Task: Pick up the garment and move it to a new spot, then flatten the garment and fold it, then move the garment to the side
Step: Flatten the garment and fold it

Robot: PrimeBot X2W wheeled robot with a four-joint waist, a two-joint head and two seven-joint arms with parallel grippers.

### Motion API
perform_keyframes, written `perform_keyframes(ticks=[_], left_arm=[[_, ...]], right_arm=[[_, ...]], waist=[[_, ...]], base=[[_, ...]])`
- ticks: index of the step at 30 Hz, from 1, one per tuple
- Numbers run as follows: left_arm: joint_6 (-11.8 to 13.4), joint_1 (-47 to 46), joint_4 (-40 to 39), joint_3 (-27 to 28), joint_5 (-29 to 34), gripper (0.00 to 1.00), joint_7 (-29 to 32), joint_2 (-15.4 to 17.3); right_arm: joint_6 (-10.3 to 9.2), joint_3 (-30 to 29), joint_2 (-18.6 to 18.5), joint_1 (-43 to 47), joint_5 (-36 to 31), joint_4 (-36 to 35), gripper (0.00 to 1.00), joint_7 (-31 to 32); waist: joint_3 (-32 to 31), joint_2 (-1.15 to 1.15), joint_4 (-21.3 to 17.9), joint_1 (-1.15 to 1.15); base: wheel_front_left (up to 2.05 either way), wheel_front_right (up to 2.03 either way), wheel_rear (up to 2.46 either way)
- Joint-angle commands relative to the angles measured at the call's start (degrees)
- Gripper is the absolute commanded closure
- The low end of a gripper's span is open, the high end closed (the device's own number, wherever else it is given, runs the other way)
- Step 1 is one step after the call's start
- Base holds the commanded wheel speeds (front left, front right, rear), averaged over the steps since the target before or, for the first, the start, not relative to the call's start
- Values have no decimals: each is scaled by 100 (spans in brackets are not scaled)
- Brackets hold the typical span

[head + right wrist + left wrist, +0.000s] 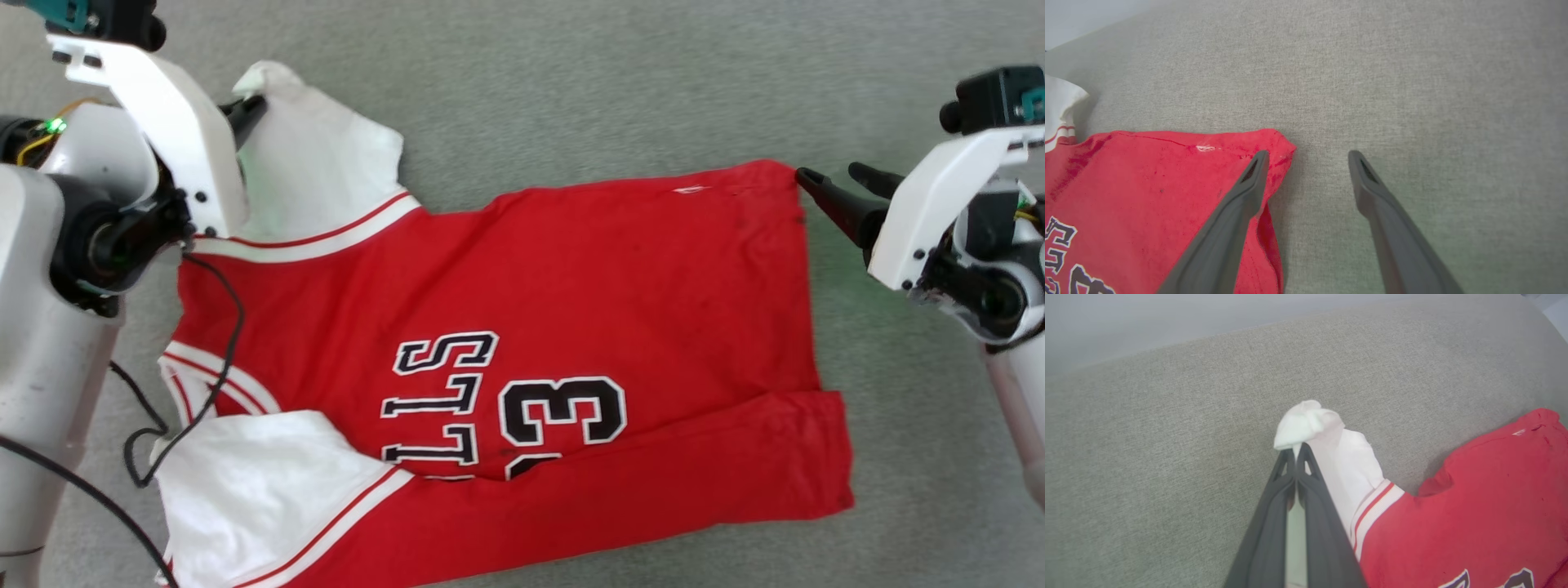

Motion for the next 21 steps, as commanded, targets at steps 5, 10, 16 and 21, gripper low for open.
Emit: perform_keyframes(ticks=[5,10,16,21], left_arm=[[-47,-86,-81,-23,-81,100,-105,-159],[-151,-103,46,-47,-121,100,-266,-264],[-190,17,193,17,-130,100,-450,-216],[-175,213,234,155,-193,100,-724,-178]], right_arm=[[-2,175,44,-475,43,451,0,513],[-3,545,258,-500,83,1281,82,1258],[0,568,183,-730,66,1308,100,1162],[-1,452,-44,-881,65,1068,100,812]], waist=[[357,0,399,0],[464,0,584,0],[288,0,573,0],[-28,0,543,0]], base=[[0,0,0],[0,0,0],[0,0,0],[0,0,0]])
